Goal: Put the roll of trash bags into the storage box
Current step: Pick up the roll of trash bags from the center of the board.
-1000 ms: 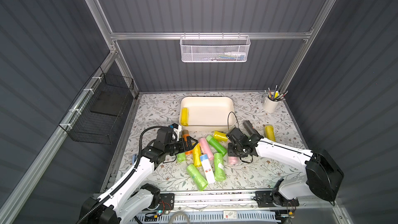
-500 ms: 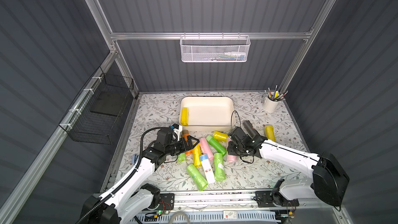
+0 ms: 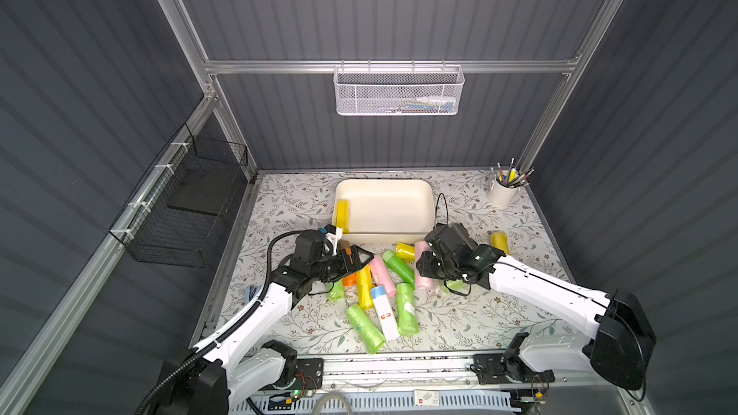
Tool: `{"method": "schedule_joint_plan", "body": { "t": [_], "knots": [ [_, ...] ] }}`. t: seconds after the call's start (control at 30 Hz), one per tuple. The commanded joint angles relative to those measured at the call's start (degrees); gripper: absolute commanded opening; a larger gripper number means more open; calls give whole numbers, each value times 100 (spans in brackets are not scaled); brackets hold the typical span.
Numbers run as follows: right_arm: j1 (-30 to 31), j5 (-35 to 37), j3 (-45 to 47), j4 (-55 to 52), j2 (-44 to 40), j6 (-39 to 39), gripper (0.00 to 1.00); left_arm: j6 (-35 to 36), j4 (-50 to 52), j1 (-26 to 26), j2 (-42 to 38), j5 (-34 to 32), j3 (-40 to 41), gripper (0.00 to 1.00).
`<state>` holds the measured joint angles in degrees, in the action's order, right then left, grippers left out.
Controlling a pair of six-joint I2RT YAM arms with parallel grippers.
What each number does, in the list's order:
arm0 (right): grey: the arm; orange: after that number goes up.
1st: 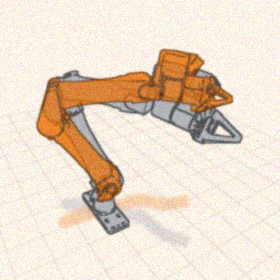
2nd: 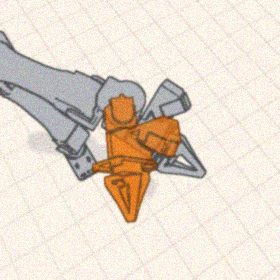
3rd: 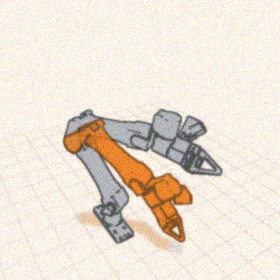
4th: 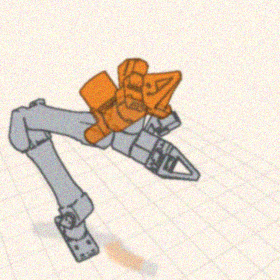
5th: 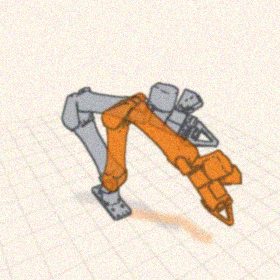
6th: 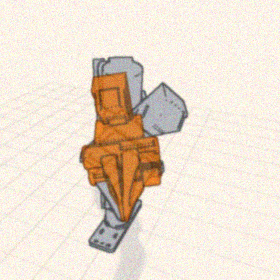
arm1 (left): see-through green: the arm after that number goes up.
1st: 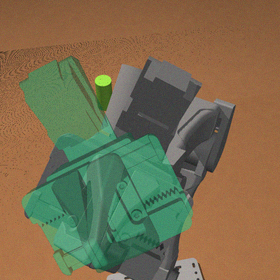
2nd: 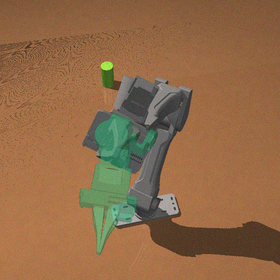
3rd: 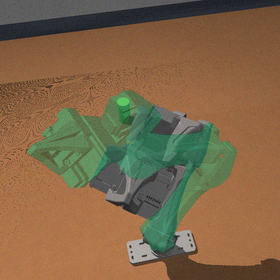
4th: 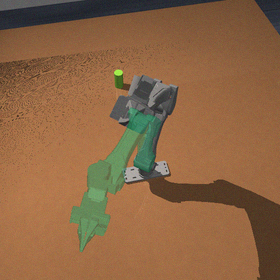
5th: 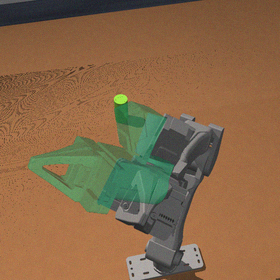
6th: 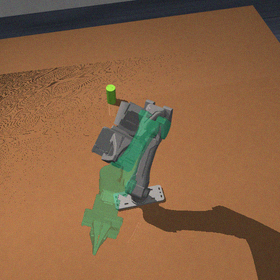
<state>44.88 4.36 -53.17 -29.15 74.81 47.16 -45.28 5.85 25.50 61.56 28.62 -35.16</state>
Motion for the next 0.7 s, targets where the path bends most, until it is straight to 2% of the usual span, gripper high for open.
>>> {"method": "schedule_joint_plan", "body": {
  "t": [0.0,0.47,0.67],
  "knots": [
    [3,-15,-240,46,-66,-79,38,52,-98,-1,84,135,-245,100],
    [-53,-25,-992,31,212,-312,36,456,505,-2,-279,-418,-414,100],
    [-55,-166,-1171,74,415,-372,35,817,1249,-4,-645,-1112,-656,100]
  ]
}}
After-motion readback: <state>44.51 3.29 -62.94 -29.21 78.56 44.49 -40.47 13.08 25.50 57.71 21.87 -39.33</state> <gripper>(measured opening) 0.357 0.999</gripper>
